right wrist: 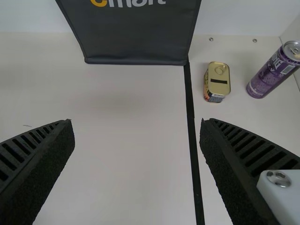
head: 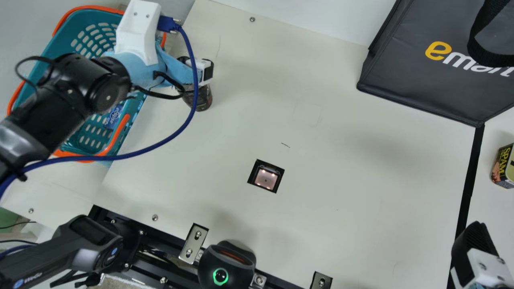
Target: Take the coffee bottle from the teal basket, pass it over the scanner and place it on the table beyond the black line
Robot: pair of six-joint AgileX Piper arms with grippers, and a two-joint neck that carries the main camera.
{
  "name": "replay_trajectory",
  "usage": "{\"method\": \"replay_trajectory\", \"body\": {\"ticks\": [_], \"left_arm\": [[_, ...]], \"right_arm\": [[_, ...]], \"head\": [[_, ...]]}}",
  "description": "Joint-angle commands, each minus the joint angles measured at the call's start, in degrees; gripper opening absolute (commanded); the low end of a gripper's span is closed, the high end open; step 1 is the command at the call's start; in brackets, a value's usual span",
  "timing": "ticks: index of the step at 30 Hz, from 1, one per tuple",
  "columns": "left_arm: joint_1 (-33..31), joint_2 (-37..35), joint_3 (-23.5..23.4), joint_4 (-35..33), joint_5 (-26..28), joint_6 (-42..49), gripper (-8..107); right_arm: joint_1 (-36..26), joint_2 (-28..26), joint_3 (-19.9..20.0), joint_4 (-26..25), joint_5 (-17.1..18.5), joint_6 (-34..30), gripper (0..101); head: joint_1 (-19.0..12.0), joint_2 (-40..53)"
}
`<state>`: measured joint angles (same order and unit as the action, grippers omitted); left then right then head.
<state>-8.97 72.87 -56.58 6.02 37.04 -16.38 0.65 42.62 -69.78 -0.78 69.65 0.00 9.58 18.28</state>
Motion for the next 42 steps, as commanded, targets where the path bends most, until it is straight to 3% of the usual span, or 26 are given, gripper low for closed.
{"method": "replay_trajectory", "body": {"ticks": [1, 12, 24, 32, 42], "left_arm": [[0.24, -2.48, -0.19, -1.81, 1.39, 2.99, 90], [2.92, -13.28, -3.99, -8.04, 12.13, 12.39, 90], [4.79, -22.43, -6.86, -10.31, 22.54, 16.24, 90], [4.69, -22.55, -6.82, -10.32, 22.48, 16.38, 90], [4.69, -22.55, -6.82, -10.32, 22.48, 16.38, 90]], "right_arm": [[0.0, 0.0, 0.0, 0.0, 0.0, 0.0, 95], [0.0, 0.0, 0.0, 0.0, 0.0, 0.0, 95], [0.0, 0.0, 0.0, 0.0, -0.06, 0.0, 95], [0.0, 0.0, 0.0, 0.0, -0.06, 0.0, 95], [0.0, 0.0, 0.0, 0.0, -0.06, 0.0, 95]], "head": [[-1.66, 0.14], [-1.66, 0.14], [-1.66, 0.14], [-1.66, 0.14], [-1.66, -13.22]]}}
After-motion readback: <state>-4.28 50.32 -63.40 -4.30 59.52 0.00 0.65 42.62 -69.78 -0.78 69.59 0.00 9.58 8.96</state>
